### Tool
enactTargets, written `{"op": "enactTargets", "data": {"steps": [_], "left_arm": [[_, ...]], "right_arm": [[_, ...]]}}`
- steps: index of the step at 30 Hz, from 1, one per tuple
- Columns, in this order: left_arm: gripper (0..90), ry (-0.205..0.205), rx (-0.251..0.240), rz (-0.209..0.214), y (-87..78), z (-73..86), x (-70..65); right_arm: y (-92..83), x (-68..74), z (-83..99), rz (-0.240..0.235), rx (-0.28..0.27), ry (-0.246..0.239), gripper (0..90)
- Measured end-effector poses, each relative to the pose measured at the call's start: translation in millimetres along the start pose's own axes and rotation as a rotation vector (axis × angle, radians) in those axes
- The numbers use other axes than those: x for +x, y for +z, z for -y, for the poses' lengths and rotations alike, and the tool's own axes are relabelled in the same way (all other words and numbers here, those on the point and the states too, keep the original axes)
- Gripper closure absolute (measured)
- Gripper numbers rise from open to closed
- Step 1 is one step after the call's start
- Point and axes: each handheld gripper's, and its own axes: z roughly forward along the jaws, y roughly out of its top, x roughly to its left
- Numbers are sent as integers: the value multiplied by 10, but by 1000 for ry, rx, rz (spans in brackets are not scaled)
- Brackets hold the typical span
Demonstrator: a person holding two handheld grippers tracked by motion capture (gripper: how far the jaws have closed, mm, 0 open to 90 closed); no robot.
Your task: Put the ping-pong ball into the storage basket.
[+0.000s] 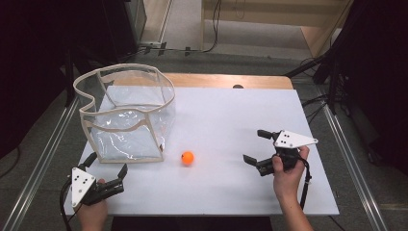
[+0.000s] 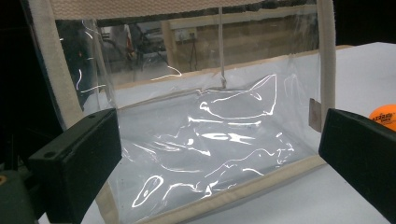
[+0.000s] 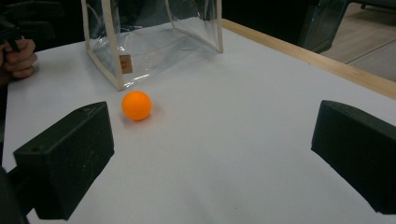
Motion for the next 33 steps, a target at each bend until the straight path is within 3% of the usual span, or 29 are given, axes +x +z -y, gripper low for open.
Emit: {"op": "enactTargets", "data": {"steps": [33], "left_arm": [[0, 9, 1, -2, 2, 0, -11]], "right_arm": [[388, 86, -228, -92, 65, -36, 0]]}}
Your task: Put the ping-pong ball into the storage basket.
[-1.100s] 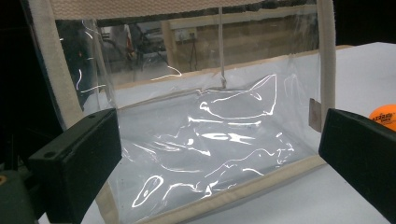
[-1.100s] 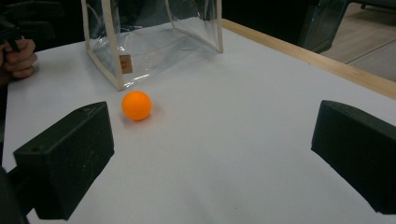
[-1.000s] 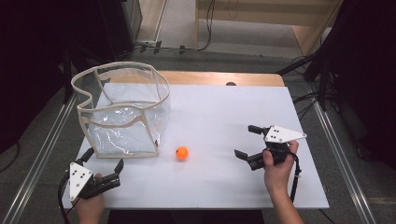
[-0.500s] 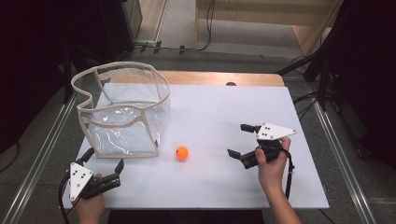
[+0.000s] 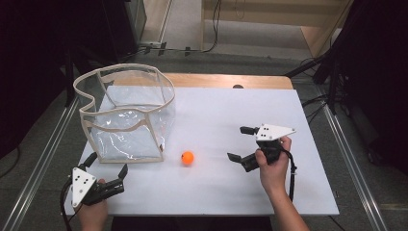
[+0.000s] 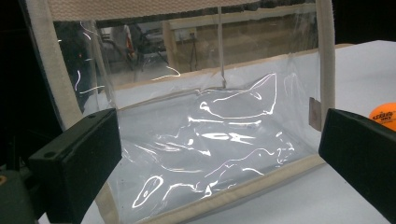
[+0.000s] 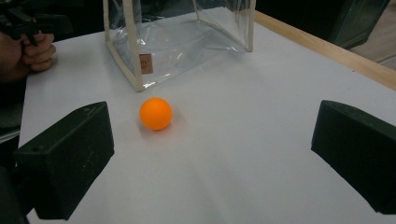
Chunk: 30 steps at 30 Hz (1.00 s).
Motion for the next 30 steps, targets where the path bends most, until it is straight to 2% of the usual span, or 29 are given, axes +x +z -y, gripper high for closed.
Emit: {"op": "enactTargets", "data": {"steps": [30], "left_arm": [[0, 0, -1, 1, 0, 0, 1]], "right_arm": [[337, 78, -126, -65, 62, -12, 0]]}}
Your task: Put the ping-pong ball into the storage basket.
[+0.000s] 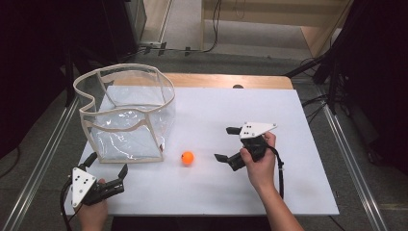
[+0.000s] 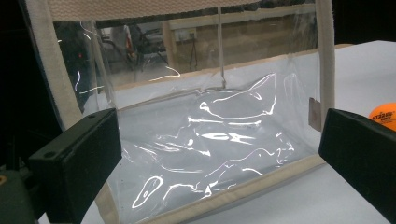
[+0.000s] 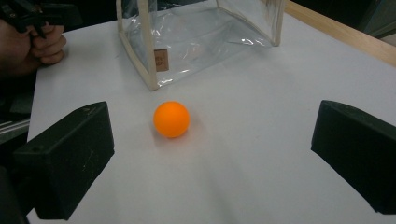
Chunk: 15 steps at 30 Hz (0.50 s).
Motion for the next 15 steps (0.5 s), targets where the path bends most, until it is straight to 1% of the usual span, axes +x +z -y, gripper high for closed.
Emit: {"op": "enactTargets", "data": {"steps": [5, 15], "left_arm": [[0, -1, 0, 1, -1, 0, 1], [0, -1, -1, 2, 0, 0, 1]], "right_arm": [[69, 10, -21, -15, 8, -4, 0], [136, 14, -63, -37, 31, -9, 0]]}}
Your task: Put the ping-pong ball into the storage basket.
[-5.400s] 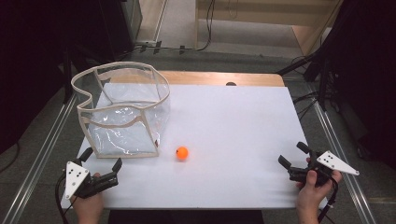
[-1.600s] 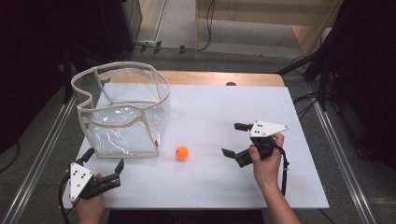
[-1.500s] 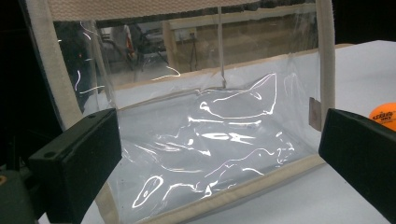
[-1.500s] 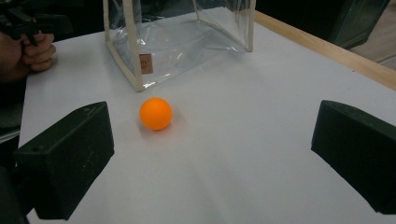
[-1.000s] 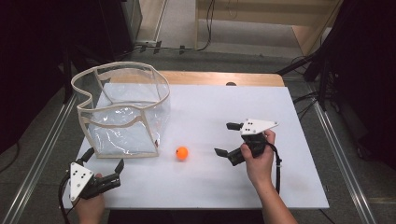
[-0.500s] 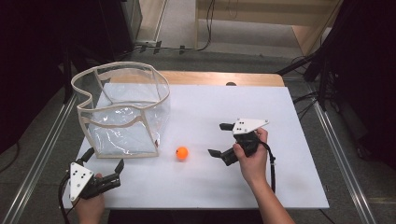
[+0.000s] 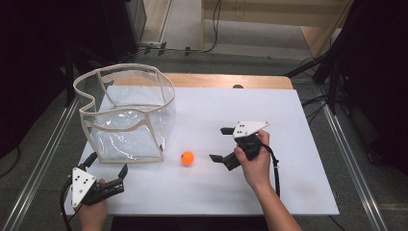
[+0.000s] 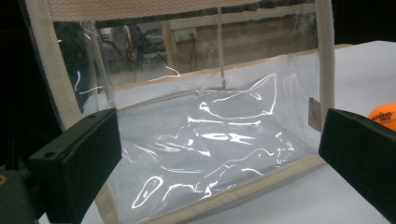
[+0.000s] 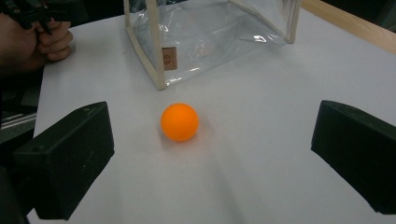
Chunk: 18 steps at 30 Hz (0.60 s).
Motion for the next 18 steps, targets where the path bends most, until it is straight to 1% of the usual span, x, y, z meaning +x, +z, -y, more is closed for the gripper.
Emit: {"op": "enactTargets", "data": {"steps": [4, 18], "left_arm": [[0, 0, 0, 0, 0, 0, 0], [0, -1, -1, 0, 1, 0, 1]], "right_arm": [[41, 8, -15, -10, 17, -4, 0], [179, 22, -58, -44, 46, -2, 0]]}}
